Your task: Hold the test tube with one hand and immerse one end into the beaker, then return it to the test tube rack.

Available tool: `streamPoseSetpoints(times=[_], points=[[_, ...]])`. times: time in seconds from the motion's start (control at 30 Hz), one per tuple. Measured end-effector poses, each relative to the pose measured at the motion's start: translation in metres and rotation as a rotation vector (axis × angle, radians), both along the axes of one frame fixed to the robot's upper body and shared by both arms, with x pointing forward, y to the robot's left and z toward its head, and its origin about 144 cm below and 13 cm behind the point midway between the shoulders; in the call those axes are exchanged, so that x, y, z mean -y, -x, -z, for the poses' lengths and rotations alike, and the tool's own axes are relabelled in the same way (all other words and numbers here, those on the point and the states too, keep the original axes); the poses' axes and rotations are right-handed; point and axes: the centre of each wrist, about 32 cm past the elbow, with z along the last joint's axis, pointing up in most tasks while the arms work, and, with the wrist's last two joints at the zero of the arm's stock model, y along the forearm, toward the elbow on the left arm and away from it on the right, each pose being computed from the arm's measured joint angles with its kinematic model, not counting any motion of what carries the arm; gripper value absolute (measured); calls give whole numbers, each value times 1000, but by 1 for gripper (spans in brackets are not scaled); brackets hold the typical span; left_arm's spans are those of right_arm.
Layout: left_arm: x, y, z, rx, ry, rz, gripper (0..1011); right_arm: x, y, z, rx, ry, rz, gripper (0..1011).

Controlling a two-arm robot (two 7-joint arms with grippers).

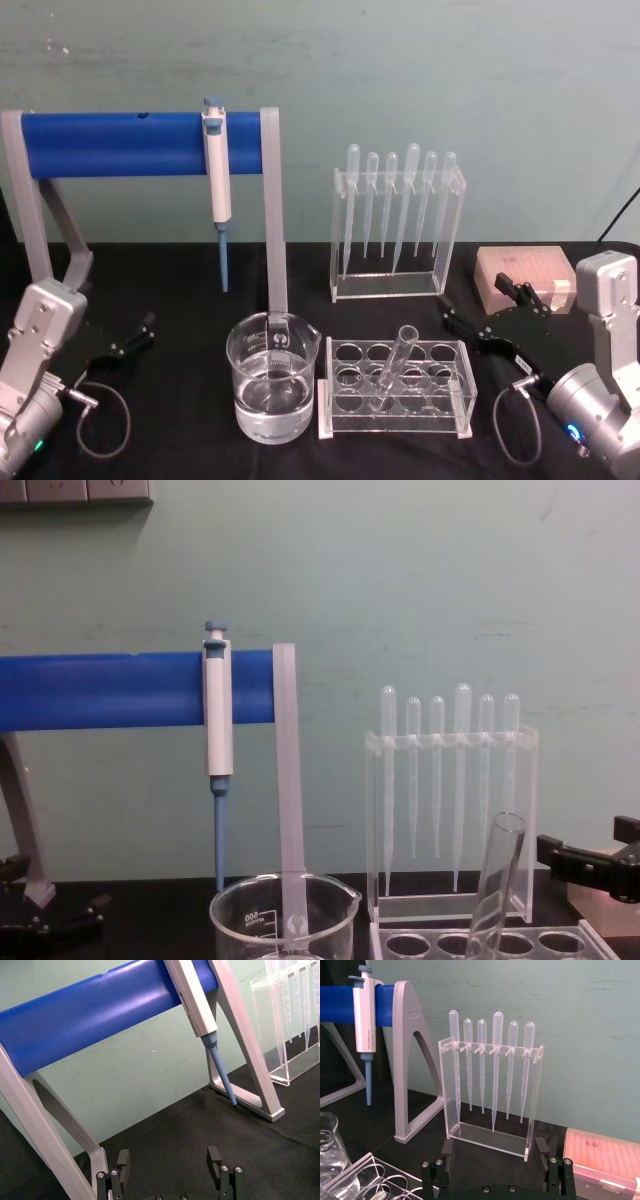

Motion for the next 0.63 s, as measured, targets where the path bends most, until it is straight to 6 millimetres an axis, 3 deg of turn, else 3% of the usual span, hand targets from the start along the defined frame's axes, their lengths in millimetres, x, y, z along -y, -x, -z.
streamPoseSetpoints(times=[0.63], points=[[0, 0, 0, 0, 0, 0, 1000, 0, 0, 0, 2, -4, -1, 1002]])
